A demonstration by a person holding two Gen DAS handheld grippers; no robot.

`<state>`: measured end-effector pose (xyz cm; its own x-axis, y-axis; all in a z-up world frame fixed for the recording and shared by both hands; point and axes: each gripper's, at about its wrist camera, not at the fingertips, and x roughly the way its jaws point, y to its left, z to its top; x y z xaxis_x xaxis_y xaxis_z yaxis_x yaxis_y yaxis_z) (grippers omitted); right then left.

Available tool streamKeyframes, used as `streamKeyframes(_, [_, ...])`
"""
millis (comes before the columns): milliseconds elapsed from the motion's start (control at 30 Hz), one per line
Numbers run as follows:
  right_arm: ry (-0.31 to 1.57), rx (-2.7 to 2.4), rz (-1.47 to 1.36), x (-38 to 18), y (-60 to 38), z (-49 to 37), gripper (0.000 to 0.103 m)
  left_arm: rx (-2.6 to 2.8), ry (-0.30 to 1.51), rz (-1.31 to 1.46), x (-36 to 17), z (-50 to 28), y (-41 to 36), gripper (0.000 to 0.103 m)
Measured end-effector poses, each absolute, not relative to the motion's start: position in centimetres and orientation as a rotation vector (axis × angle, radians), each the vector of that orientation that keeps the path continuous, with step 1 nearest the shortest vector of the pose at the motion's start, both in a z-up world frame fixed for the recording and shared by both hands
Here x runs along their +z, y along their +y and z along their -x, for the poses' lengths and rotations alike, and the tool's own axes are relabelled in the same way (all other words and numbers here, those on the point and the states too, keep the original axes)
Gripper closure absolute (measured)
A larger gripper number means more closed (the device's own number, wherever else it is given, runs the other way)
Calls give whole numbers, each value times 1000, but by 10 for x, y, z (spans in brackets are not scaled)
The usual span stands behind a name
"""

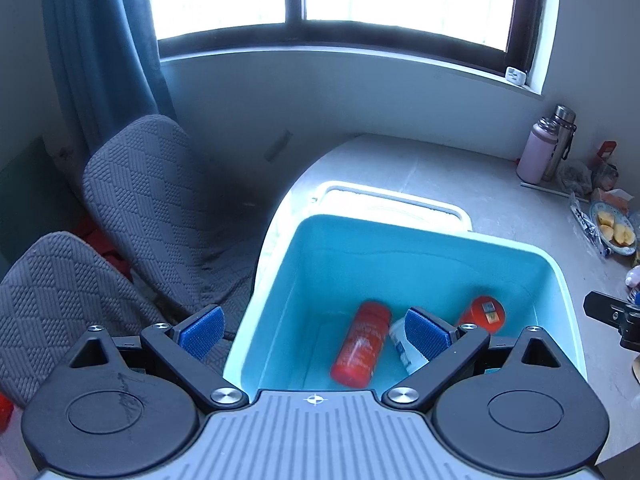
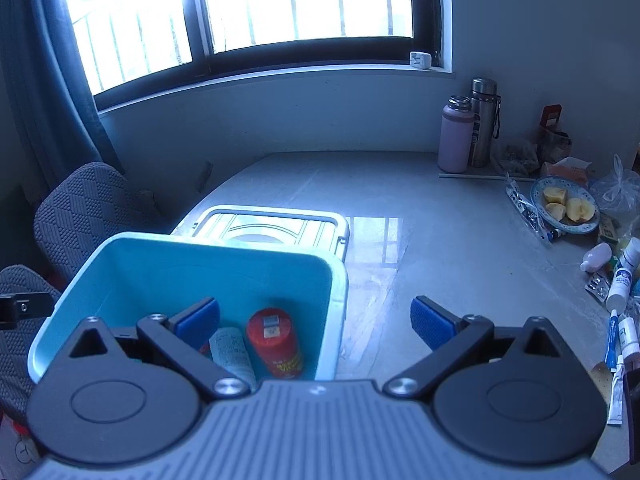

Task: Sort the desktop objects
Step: 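Move both grippers from the bin to the white lid on the table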

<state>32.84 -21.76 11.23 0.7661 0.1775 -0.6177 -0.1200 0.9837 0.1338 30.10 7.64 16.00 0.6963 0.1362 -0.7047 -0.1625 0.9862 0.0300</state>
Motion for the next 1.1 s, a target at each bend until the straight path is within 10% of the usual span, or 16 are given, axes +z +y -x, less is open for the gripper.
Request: streamKeyframes(1100, [717,18,-100,141,-169,-489,1,-32,813,32,184,-535,140,5])
